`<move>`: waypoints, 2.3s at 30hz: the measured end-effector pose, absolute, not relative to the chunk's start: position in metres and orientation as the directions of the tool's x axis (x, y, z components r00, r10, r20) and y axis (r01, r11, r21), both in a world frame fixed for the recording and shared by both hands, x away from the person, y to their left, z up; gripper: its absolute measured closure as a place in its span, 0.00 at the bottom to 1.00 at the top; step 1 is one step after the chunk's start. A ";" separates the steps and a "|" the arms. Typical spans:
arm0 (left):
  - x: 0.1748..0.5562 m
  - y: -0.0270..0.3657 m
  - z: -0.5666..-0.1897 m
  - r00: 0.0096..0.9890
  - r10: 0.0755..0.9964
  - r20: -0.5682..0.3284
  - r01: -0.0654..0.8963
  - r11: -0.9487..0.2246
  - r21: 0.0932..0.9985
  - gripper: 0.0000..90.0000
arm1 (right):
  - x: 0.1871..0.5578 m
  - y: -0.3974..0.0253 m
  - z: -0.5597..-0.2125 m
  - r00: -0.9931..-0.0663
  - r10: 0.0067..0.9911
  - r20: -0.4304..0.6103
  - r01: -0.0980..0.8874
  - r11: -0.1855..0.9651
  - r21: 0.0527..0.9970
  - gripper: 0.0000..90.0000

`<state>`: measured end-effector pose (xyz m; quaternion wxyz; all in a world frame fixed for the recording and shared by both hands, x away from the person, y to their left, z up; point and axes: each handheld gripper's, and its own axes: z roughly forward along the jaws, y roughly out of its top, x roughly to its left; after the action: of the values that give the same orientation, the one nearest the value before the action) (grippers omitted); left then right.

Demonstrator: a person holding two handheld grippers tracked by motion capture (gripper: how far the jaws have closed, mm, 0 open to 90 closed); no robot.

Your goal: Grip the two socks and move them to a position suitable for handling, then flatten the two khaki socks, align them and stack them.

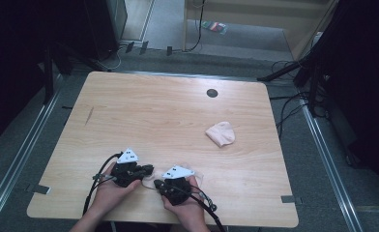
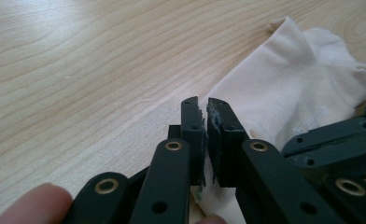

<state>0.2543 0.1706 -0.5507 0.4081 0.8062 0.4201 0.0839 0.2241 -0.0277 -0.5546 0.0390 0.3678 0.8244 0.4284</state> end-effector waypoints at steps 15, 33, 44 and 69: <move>0.252 0.180 -0.546 0.608 0.755 -0.247 0.607 -0.241 0.758 0.91 | 0.222 -0.056 -0.543 -0.700 0.614 0.363 0.621 0.274 0.734 0.99; 0.242 0.181 -0.553 0.681 0.668 -0.301 0.627 -0.320 0.710 0.98 | 0.264 -0.115 -0.549 -0.547 0.798 0.253 0.659 0.225 0.718 1.00; 0.241 0.204 -0.539 0.672 0.673 -0.309 0.521 -0.134 0.843 0.63 | 0.266 -0.136 -0.532 -0.541 0.775 0.326 0.625 0.111 0.773 0.92; 0.263 0.262 -0.550 0.361 0.892 -0.272 0.464 0.081 0.882 0.31 | 0.339 -0.209 -0.510 -0.292 0.952 0.090 0.529 0.082 0.845 0.65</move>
<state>0.2634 0.2620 -0.5499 0.5142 0.6451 0.5256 0.2078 0.3394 -0.2093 -0.5097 0.2564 0.5370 0.6894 0.4131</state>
